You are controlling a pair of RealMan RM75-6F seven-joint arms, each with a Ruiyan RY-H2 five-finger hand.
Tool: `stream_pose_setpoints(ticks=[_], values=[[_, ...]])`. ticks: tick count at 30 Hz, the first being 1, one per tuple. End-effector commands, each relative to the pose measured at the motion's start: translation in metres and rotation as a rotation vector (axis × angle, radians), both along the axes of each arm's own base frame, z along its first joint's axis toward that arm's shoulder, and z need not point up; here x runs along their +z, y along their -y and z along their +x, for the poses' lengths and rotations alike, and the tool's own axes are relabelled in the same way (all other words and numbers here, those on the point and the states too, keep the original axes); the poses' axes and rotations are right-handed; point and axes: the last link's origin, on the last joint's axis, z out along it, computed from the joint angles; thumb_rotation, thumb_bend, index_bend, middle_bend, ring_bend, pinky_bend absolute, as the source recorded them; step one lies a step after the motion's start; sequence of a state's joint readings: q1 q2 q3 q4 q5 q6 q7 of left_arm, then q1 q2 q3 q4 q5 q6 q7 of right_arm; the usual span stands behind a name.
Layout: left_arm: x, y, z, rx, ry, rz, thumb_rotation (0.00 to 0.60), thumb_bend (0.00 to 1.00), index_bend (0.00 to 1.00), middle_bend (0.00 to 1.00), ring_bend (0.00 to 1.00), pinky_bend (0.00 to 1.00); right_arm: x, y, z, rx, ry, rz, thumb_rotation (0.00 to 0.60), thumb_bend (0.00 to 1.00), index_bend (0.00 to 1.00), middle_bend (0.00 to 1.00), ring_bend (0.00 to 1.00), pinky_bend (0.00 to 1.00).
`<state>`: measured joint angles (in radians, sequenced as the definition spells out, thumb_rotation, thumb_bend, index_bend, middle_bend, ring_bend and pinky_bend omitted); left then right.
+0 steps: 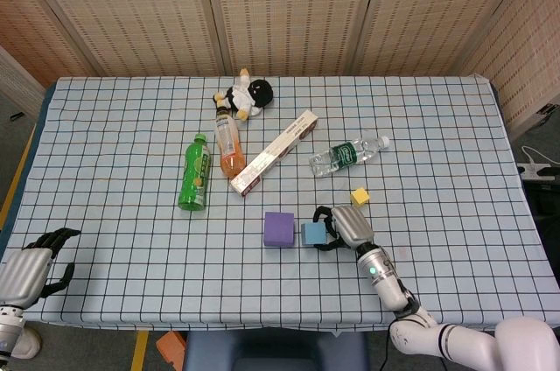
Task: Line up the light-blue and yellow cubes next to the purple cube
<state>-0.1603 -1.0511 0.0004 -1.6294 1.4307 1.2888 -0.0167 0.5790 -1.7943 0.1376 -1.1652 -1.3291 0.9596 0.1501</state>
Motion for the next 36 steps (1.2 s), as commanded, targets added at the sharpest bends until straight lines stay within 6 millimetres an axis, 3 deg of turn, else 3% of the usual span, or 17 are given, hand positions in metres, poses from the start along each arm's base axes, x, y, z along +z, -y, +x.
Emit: stream_pose_setpoints(ticks=[1,12,18,29,36], values=[[0.0,0.0,0.0,0.0,0.0,-0.003,0.6,0.5,0.22,0.18,0.19,0.37,-0.002,0.0,0.001,0.003,0.005,0.004,0.6,0.05,0.55,0.84,0.91,1.0],[-0.001,0.0,0.0,0.003,0.0,-0.009,0.6,0.5,0.22,0.18,0.19,0.38,-0.003,0.001,0.001,0.007,0.006,0.002,0.6,0.05,0.54,0.84,0.91,1.0],[-0.001,0.0,0.0,0.005,-0.001,-0.011,0.6,0.5,0.22,0.18,0.19,0.39,-0.002,0.0,0.0,0.011,0.004,0.002,0.6,0.05,0.45,0.84,0.91,1.0],[-0.002,0.0,0.001,0.004,-0.004,-0.018,0.6,0.5,0.22,0.18,0.19,0.39,0.004,-0.002,-0.004,0.02,-0.015,0.023,0.6,0.05,0.15,0.84,0.91,1.0],[-0.002,0.0,0.0,0.006,-0.006,-0.018,0.6,0.5,0.22,0.19,0.2,0.39,0.028,-0.009,-0.009,0.027,-0.078,0.013,0.6,0.05,0.1,0.84,0.91,1.0]])
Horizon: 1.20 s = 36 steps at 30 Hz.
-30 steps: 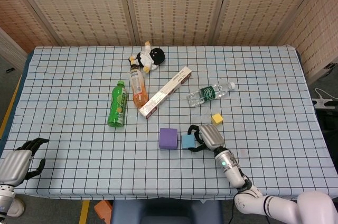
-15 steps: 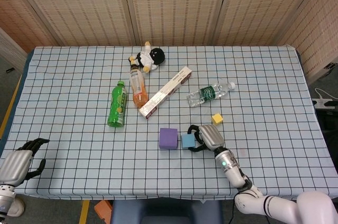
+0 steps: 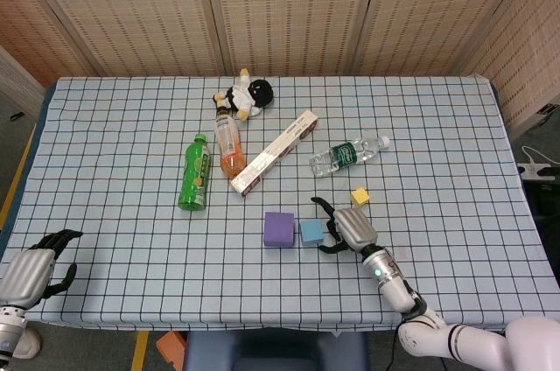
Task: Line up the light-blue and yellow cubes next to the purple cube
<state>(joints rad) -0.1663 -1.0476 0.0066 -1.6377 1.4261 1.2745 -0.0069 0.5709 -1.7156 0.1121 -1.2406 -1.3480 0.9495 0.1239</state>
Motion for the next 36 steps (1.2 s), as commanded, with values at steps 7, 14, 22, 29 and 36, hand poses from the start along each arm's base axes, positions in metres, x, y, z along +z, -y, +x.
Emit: stream_pose_setpoints(ticks=[7,14,22,29,36], values=[[0.0,0.0,0.0,0.005,-0.002,0.0,0.6,0.5,0.22,0.19,0.2,0.39,0.042,-0.014,0.001,-0.016,-0.163,-0.104,0.6,0.14,0.22,0.85,0.91,1.0],[-0.001,0.0,0.001,0.005,-0.004,-0.003,0.6,0.5,0.22,0.19,0.2,0.4,0.05,-0.017,0.003,-0.058,-0.236,-0.067,0.6,0.52,0.36,0.85,0.91,1.0],[-0.001,0.0,0.0,0.007,-0.004,-0.007,0.6,0.5,0.22,0.19,0.2,0.4,0.047,-0.014,0.002,-0.134,-0.225,0.06,0.6,0.78,0.38,0.86,0.92,1.0],[-0.001,0.0,0.0,0.007,-0.005,-0.011,0.6,0.5,0.22,0.19,0.2,0.4,0.047,-0.015,0.01,-0.159,-0.149,0.171,0.6,0.81,0.38,0.86,0.93,1.0],[-0.002,0.0,0.001,0.007,-0.005,-0.014,0.6,0.5,0.22,0.19,0.2,0.41,0.046,-0.018,0.011,-0.145,-0.119,0.186,0.6,0.81,0.38,0.86,0.93,1.0]])
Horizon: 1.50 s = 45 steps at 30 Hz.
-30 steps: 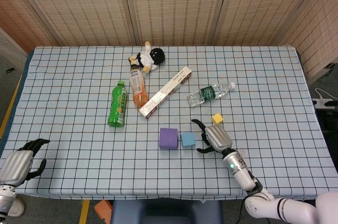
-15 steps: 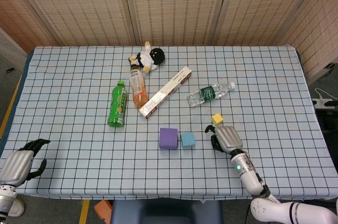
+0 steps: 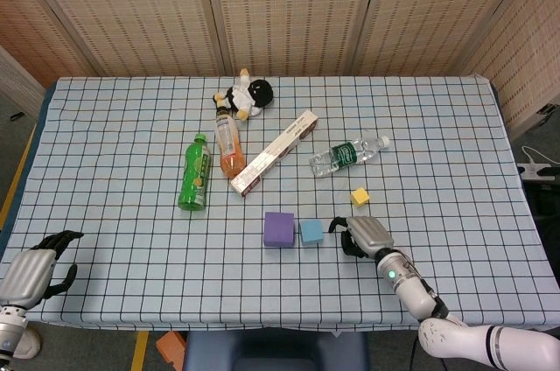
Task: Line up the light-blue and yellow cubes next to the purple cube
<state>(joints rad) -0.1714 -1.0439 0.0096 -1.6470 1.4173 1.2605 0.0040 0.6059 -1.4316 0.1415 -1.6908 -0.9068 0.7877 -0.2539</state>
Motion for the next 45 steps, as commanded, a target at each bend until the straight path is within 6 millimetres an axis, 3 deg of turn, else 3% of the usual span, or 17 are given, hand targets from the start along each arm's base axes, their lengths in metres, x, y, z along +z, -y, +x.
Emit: stream_pose_setpoints(ticks=[1,45], values=[[0.0,0.0,0.0,-0.002,0.0,0.0,0.6,0.5,0.22,0.19,0.2,0.41,0.0,-0.001,-0.001,0.006,0.004,0.009,0.6,0.81,0.38,0.86,0.93,1.0],[0.0,0.001,0.0,0.0,-0.003,-0.009,0.6,0.5,0.22,0.19,0.2,0.41,-0.018,0.005,-0.001,0.014,0.11,0.053,0.6,0.81,0.36,0.87,0.94,1.0]])
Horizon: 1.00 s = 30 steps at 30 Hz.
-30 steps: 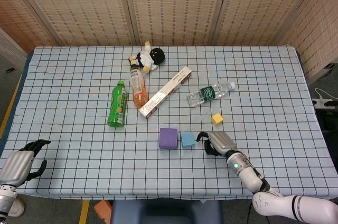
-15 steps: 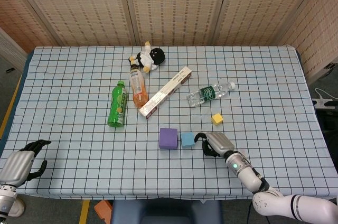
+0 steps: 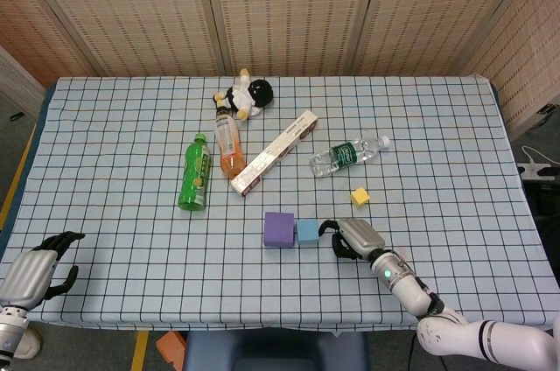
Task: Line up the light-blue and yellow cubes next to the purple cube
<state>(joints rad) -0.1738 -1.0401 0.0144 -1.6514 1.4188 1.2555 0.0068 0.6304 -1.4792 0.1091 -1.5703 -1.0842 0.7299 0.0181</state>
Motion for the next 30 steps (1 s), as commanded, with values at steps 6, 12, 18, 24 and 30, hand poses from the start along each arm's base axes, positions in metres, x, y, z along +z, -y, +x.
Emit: stream_pose_setpoints(ticks=[6,12,18,24,30], values=[[0.0,0.0,0.0,0.001,0.002,0.0,0.6,0.5,0.22,0.19,0.2,0.41,-0.004,0.004,0.002,0.007,0.002,0.009,0.6,0.81,0.36,0.87,0.94,1.0],[0.0,0.0,-0.001,0.004,0.004,0.001,0.6,0.5,0.22,0.19,0.2,0.41,-0.006,0.008,0.003,0.009,-0.001,0.006,0.6,0.81,0.36,0.87,0.94,1.0],[0.0,-0.001,-0.001,0.006,0.004,0.0,0.6,0.5,0.22,0.19,0.2,0.42,-0.004,0.014,0.001,0.031,-0.034,-0.056,0.6,0.81,0.36,0.87,0.94,1.0],[0.0,-0.001,-0.001,0.006,0.004,-0.002,0.6,0.5,0.22,0.19,0.2,0.42,-0.007,0.014,0.002,0.008,-0.015,-0.026,0.6,0.81,0.36,0.87,0.94,1.0],[0.001,-0.001,-0.001,0.008,0.006,0.0,0.6,0.5,0.22,0.19,0.2,0.42,-0.009,0.014,0.004,0.007,-0.006,-0.011,0.6,0.81,0.36,0.87,0.94,1.0]])
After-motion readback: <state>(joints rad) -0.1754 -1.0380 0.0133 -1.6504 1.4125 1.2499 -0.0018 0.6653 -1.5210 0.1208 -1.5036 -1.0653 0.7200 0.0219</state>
